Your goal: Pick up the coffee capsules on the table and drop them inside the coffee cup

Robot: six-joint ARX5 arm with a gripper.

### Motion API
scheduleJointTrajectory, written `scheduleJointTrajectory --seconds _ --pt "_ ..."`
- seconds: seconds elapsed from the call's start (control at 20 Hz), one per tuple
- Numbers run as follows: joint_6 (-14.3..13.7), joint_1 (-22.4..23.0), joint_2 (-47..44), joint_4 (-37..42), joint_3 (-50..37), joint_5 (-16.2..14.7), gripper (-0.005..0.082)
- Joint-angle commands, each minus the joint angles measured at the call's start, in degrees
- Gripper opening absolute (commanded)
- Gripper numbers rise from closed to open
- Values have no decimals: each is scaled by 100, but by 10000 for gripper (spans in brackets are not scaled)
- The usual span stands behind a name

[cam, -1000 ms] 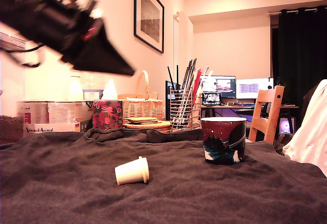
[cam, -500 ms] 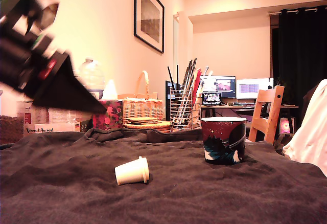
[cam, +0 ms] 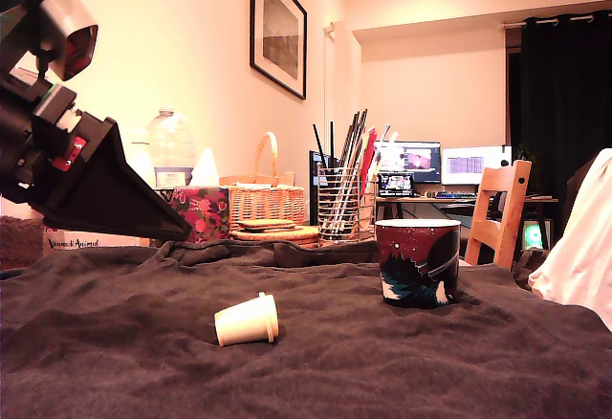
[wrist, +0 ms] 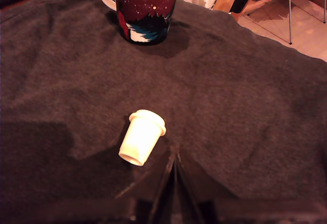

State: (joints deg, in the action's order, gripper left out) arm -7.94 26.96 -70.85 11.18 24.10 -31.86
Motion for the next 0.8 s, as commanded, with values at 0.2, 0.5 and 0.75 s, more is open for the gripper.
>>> scheduleJointTrajectory --seconds 0.2,0.5,0.75 --pt "-2 0 76 -72 -83 -24 194" --pt "-138 0 68 -44 -83 28 536" --pt "-439 4 68 70 -83 39 536"
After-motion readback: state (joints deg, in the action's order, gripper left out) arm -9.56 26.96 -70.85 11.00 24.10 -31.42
